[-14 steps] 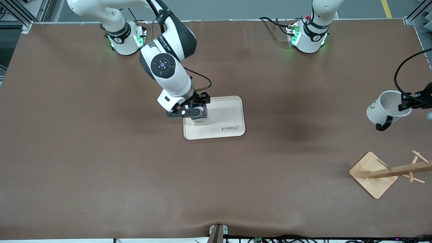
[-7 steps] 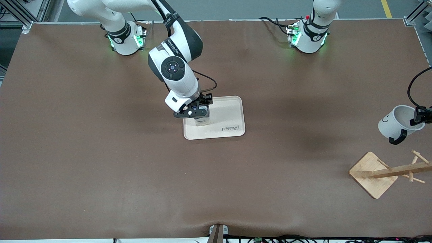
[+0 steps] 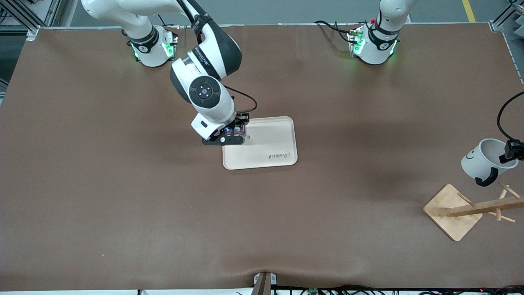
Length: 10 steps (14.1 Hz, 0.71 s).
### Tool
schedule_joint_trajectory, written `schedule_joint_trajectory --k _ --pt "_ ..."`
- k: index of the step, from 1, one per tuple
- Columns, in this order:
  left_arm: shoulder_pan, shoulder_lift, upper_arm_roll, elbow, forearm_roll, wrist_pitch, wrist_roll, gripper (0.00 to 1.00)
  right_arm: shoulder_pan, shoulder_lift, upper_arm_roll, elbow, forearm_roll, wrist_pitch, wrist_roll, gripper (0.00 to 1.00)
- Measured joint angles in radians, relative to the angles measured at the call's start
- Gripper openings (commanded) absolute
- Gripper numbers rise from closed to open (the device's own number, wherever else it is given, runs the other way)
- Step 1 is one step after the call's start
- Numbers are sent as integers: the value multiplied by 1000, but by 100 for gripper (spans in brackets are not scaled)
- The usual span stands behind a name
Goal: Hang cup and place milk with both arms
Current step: 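Carry the mug toward the wooden stand while the right gripper grasps the milk, then hang the mug handle on the stand peg while the right gripper carries milk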
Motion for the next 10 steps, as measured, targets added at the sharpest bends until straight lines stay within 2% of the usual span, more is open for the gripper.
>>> schedule_joint_trajectory --k 3,6,10 --pt "1 12 20 1 0 22 3 0 -38 -1 -7 112 -2 -135 1 0" --pt "1 30 32 4 0 53 32 0 -158 -3 -11 207 -2 -248 -70 0" --pt "1 47 57 6 0 90 81 0 -294 -3 -14 241 -21 -309 -221 1"
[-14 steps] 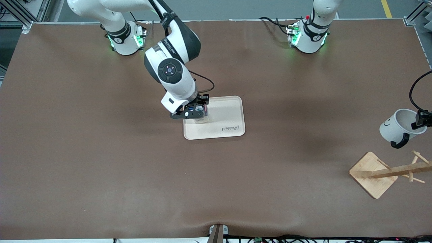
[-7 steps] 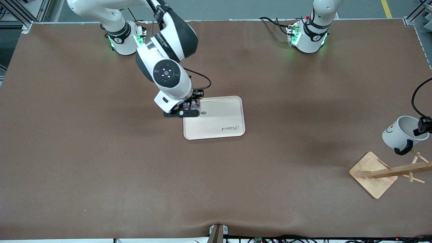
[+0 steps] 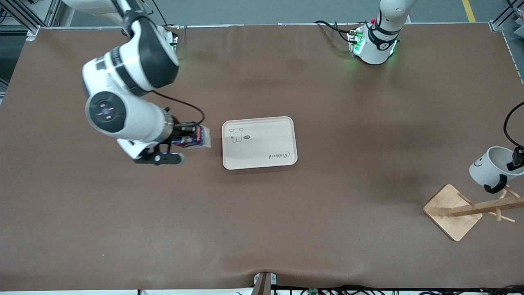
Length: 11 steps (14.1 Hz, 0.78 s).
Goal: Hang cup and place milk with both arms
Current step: 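Hang the mug handle on the stand peg while the right gripper carries milk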
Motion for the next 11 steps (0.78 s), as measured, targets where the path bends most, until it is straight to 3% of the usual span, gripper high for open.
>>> schedule_joint_trajectory --k 3,6,7,8,9,11 --pt "0 15 13 2 0 34 49 0 -76 -4 -1 6 -86 -24 -65 0" --pt "0 34 14 14 0 41 57 0 -157 -18 -2 7 -119 -56 -202 0" --pt "0 40 15 17 3 44 58 25 -196 -22 -2 6 -121 -64 -268 0" --pt "-1 47 15 22 16 49 59 58 -238 -24 -3 2 -124 -68 -330 0" --pt "-4 56 15 34 34 52 60 100 -274 -27 -3 -6 -138 -69 -384 0" --pt "-19 63 14 58 51 53 56 100 -323 -46 -3 -40 -188 -70 -445 0"
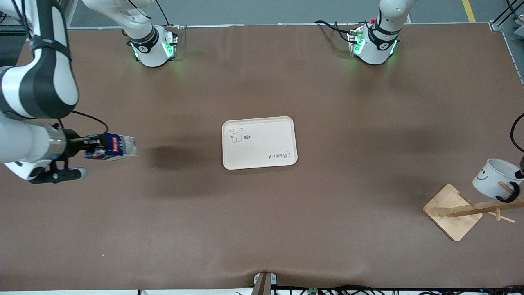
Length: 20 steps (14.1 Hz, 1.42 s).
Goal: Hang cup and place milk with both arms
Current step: 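Hang the mug handle on the stand peg while the right gripper carries milk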
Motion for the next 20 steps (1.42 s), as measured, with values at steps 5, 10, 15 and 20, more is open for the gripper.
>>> schedule_joint_trajectory --k 5,10,15,20 --pt "-55 -24 -16 28 11 -63 -202 100 -82 -117 0 -264 -50 199 -69 0" --pt "-119 -126 -94 33 14 -267 -511 100 -170 -209 1 -605 -11 476 -73 0" --pt "-123 -216 -153 33 16 -356 -567 100 -183 -228 7 -700 52 599 -62 1" --pt "-118 -275 -153 38 16 -409 -567 100 -199 -278 6 -777 73 708 -58 57"
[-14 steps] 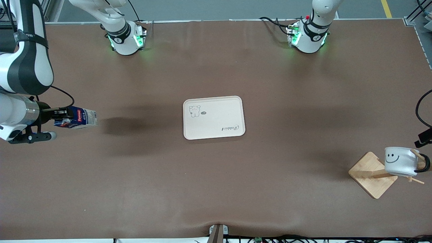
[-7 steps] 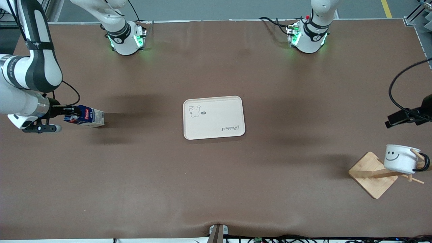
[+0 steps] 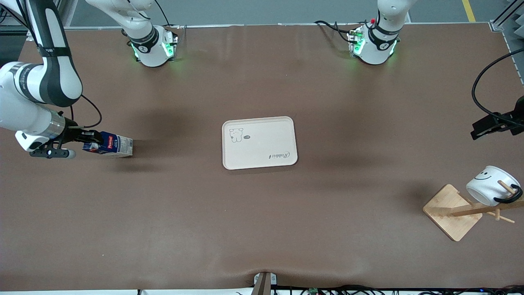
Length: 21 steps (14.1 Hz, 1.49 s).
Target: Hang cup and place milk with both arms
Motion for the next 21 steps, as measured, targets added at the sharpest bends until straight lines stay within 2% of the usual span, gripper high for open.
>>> schedule_joint_trajectory --k 2,5,6,7,10,12,17,21 --pt "0 -31 0 1 -1 -13 0 100 -9 -2 0 -3 5 1 0 100" --pt "-14 -74 9 7 -41 -19 2 100 -14 0 0 -11 5 5 0 100" --pt "-42 -93 41 7 -64 -26 2 100 -16 0 0 -19 5 10 0 100" --pt "-97 -112 102 7 -86 -34 2 100 -16 0 0 -23 5 11 0 100" --pt "-338 -149 357 6 -123 -69 2 100 -16 -1 1 -24 5 -2 0 100" --pt "-453 -153 478 5 -133 -83 2 100 -16 -3 1 -24 5 -6 0 100" --pt "-662 -159 670 -21 -139 -92 2 100 -9 -9 16 4 5 -10 -11 100" --pt "-707 -202 749 -80 -180 -88 3 100 9 -15 25 89 18 -20 -156 100"
